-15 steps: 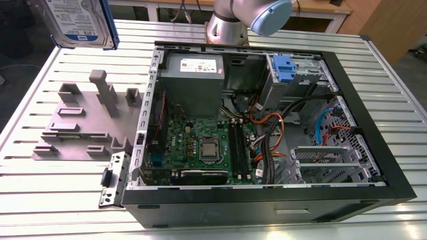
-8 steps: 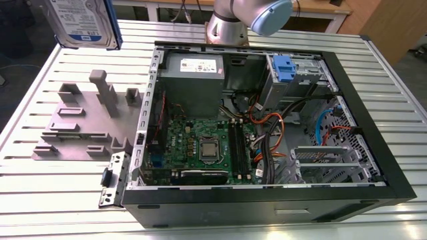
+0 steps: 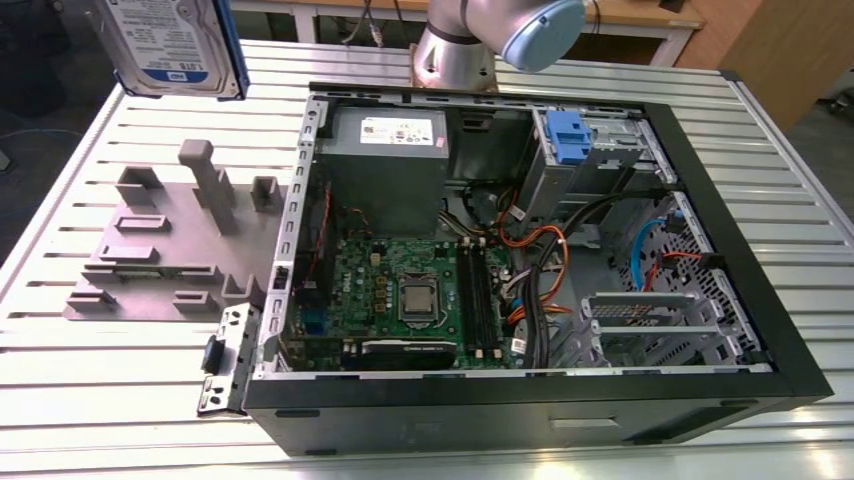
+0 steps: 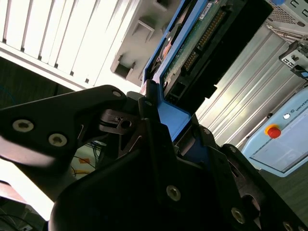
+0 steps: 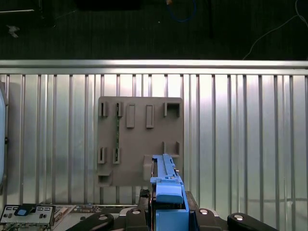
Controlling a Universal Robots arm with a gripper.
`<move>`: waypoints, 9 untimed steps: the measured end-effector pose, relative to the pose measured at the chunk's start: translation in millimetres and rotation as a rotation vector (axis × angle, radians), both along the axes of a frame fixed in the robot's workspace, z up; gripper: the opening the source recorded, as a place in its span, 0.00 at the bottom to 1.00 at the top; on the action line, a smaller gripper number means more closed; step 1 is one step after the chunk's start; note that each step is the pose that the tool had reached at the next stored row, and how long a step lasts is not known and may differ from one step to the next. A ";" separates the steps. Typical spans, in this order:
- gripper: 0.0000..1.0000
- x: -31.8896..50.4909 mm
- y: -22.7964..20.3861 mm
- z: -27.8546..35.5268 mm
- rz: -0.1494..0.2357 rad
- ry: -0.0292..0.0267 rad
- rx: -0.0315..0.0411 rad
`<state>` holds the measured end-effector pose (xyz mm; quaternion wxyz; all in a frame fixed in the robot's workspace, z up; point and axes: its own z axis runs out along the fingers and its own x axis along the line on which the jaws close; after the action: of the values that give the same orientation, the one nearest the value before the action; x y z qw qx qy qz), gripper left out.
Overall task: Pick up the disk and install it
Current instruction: 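Pick up the disk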
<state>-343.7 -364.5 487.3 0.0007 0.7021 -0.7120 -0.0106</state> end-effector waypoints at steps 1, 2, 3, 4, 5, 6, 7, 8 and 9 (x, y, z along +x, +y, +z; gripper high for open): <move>0.37 0.4 0.0 0.0 0.000 0.0000 0.0000; 0.37 0.8 0.0 0.0 0.000 0.0000 0.0000; 0.37 1.3 0.0 0.0 0.000 0.0000 0.0000; 0.37 1.9 -0.1 0.0 0.000 0.0000 0.0000; 0.37 2.5 -0.1 0.0 0.000 0.0000 0.0000; 0.37 3.1 0.0 0.0 0.000 0.0000 0.0000; 0.37 3.7 0.0 0.0 0.000 0.0000 0.0000; 0.37 4.2 0.0 0.0 0.000 0.0000 0.0000; 0.37 4.8 0.0 0.0 0.000 0.0000 0.0000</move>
<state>-339.0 -364.5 487.3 0.0007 0.7021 -0.7120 -0.0106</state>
